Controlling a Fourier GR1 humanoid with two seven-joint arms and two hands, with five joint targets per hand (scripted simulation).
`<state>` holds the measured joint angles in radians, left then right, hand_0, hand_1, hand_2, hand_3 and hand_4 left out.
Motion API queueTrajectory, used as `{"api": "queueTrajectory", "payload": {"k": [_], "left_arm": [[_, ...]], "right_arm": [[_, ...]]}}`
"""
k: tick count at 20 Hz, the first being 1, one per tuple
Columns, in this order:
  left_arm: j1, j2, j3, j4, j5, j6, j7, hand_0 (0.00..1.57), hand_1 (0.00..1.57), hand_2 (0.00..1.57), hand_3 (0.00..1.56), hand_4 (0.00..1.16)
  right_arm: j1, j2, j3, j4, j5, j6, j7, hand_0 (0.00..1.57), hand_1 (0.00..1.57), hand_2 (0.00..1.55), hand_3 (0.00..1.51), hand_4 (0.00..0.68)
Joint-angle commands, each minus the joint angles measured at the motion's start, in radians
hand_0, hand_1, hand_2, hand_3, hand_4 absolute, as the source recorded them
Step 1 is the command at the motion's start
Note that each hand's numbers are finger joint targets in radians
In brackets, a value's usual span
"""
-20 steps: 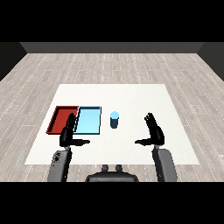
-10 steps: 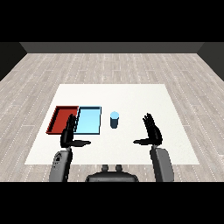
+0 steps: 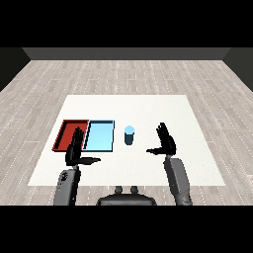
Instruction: Pick the blue can and put it in the blue box
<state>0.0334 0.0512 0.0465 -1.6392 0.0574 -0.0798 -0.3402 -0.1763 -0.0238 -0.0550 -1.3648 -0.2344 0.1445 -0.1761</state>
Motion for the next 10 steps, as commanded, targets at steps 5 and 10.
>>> {"api": "queueTrajectory", "payload": {"k": [5,10], "left_arm": [[0.011,0.002,-0.004,-0.002,-0.016,-0.004,-0.015,0.0,0.0,0.0,0.0,0.0],[0.049,-0.004,-0.02,-0.109,-0.001,0.003,0.064,0.0,0.0,0.0,0.0,0.0]], "right_arm": [[-0.131,0.023,0.044,0.126,-0.061,-0.111,0.014,0.0,0.0,0.0,0.0,0.0],[-0.211,0.023,0.084,0.303,-0.085,-0.146,-0.061,0.0,0.0,0.0,0.0,0.0]]}}
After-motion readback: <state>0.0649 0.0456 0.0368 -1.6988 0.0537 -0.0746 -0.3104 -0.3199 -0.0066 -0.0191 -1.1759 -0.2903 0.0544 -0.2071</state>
